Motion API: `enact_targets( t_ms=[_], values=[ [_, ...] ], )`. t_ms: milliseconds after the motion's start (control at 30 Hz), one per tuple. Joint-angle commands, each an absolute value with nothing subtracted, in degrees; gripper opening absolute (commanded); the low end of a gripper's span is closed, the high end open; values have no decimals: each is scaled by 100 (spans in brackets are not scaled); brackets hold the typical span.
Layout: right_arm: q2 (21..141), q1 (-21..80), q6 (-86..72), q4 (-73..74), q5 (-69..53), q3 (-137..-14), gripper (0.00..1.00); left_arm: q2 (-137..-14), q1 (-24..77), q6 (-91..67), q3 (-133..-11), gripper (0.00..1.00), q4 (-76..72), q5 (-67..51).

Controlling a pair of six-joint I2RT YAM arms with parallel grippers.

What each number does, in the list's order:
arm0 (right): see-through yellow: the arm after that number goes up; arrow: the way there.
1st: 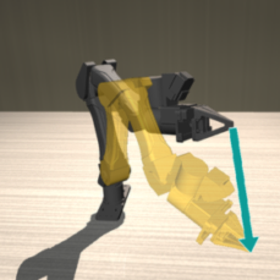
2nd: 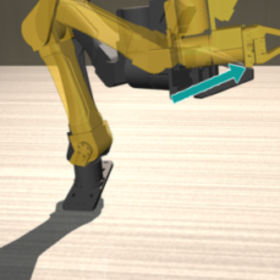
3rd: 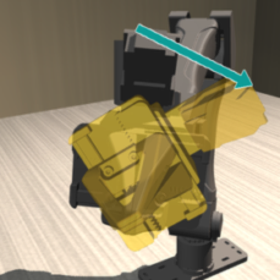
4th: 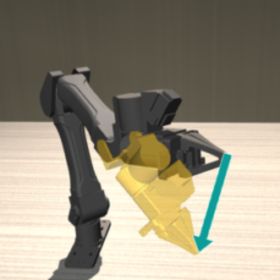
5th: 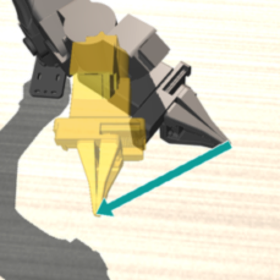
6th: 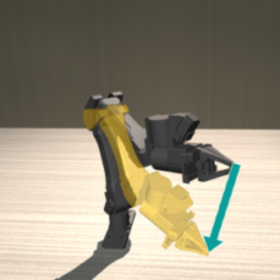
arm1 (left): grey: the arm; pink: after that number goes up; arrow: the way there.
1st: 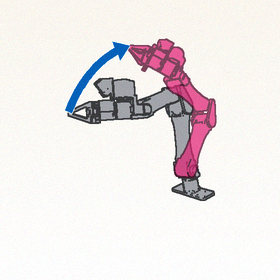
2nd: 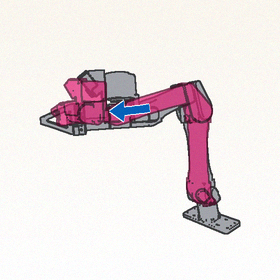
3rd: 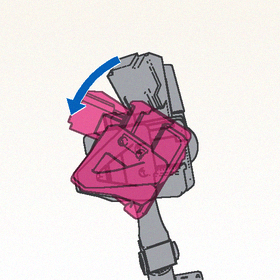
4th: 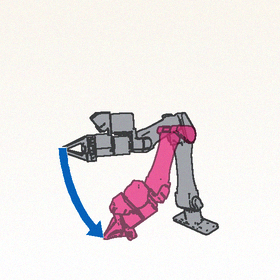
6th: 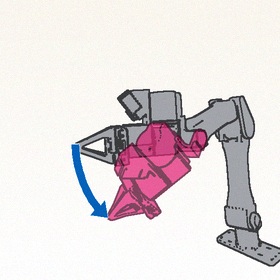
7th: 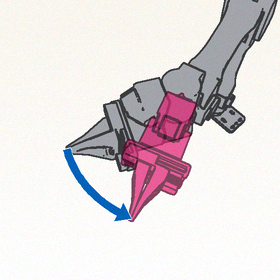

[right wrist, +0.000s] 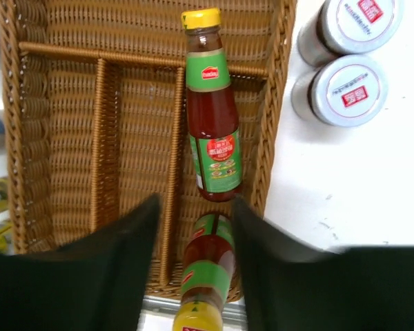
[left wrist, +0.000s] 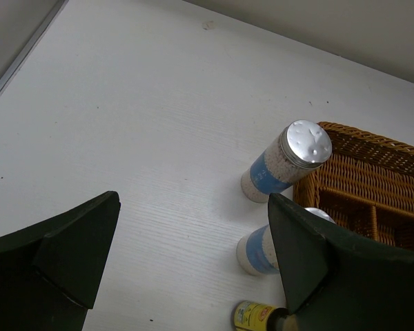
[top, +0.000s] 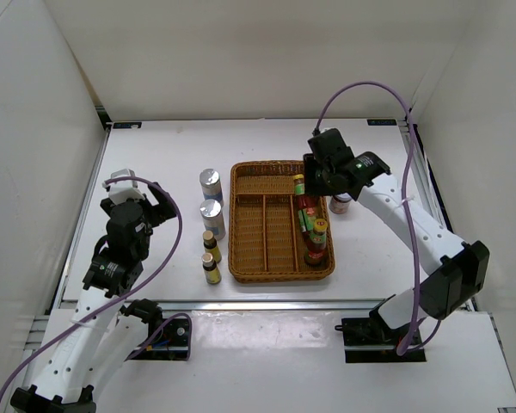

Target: Organize the condiment bottles

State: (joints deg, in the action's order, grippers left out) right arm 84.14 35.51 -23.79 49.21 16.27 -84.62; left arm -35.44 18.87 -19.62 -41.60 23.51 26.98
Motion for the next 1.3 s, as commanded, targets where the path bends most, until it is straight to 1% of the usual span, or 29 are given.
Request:
enact_targets(
  t_ms=[0, 100, 133, 167, 200, 300, 333, 400, 500, 633, 667, 967, 1133, 1200, 1267],
  values=[
    [8542, 3402, -1768, 4729, 1522, -8806, 55, -3533, 1898, -2013, -4104, 99, 2259, 2672],
    [8867, 2998, -1372, 4789, 1057, -9139, 66, -3533, 1898, -2013, -4104, 99, 2259, 2619],
    [8973, 2867, -1293, 4790, 820, -9384, 67, -3533, 1898, -2013, -4104, 99, 2259, 2619],
    [9217, 2604, -1118, 4842, 304, -9509, 68, -3585, 1898, -2013, -4104, 99, 2259, 2619],
    [9368, 2471, -1047, 4947, 55, -9658, 71, -3586, 1898, -2013, -4104, 99, 2259, 2619],
    [10027, 2110, -827, 5175, -744, -10229, 75, -3638, 1898, -2013, -4104, 99, 2259, 2619],
    [10376, 1979, -826, 5272, -930, -10526, 75, -3639, 1898, -2013, -4104, 99, 2259, 2619],
    [10703, 1855, -826, 5414, -1316, -10774, 77, -3639, 1898, -2013, -4104, 99, 2259, 2619],
    [11196, 1854, -888, 5414, -1644, -10968, 77, -3639, 1898, -2013, -4104, 99, 2259, 2619],
    [11435, 1907, -1090, 5283, -1942, -10908, 77, -3639, 1898, -2013, -4104, 99, 2259, 2619],
    [11513, 1907, -1090, 5282, -1942, -10907, 78, -3639, 1898, -2013, -4104, 99, 2259, 2619],
    [12058, 2021, -1090, 5229, -1819, -10907, 78, -3639, 1898, -2013, -4052, 99, 2206, 2619],
    [12287, 2021, -1090, 5177, -1872, -10960, 73, -3639, 1898, -2013, -4052, 99, 2206, 2619],
    [12349, 2021, -1151, 5177, -1872, -11021, 73, -3639, 1898, -2013, -4052, 99, 2206, 2619],
    [12349, 2021, -1151, 5177, -1820, -11021, 68, -3639, 1898, -2013, -4052, 99, 2206, 2566]
  ],
)
